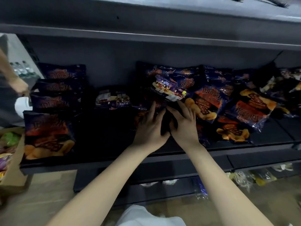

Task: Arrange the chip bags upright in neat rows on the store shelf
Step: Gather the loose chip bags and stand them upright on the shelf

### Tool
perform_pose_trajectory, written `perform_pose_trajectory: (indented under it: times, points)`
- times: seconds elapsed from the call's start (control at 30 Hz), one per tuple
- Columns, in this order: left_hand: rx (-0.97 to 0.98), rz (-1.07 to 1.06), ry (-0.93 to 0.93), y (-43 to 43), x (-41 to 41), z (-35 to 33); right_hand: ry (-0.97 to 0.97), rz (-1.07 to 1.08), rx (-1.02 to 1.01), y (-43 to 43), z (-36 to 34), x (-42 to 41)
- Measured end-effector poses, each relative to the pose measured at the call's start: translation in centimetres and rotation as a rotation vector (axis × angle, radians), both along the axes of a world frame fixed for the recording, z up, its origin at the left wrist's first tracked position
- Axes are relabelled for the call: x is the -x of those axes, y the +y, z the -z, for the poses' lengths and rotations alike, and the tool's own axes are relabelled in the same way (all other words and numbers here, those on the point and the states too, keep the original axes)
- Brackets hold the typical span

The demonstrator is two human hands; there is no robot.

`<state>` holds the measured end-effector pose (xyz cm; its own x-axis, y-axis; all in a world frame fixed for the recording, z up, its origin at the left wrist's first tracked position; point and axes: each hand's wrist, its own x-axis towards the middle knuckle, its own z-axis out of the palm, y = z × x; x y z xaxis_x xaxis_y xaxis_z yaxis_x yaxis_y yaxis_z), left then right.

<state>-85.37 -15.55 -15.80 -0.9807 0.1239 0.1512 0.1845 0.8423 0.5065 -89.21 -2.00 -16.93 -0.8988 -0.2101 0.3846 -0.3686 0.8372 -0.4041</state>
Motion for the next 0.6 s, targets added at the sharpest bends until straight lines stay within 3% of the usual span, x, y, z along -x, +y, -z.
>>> perform_pose_trajectory:
  times: [0.1,0.2,0.33,0.4,0.47,0.6]
  points:
    - [-0.264,-0.051,0.12,-2.0,0.3,-0.7,0.068,-0.057,0.028,-0.5,0.0,0.7]
    - [-0.408,-0.282,0.285,-4.7,0.0,-1.3,0.171,-0.126,0.201,-1.4,-0.6,1.1]
    - [-0.673,-0.568,0.294,-8.4,0.3,-0.1,0.177,-0.293,0.282,-5.4,-2.3,1.0]
    - [-0.779,-0.648,0.272,-9.2,-0.3,1.0,0.12,-0.393,0.213,-8.0,-2.9,1.1]
    - [-0.766,-0.713,0.203,-9.2,-1.4,2.1,-0.033,-0.485,0.076,-10.8,-3.2,1.1]
    - [-0.722,-0.693,0.212,-8.9,-2.3,3.7,-0.052,-0.467,-0.447,-16.1,-2.6,2.3]
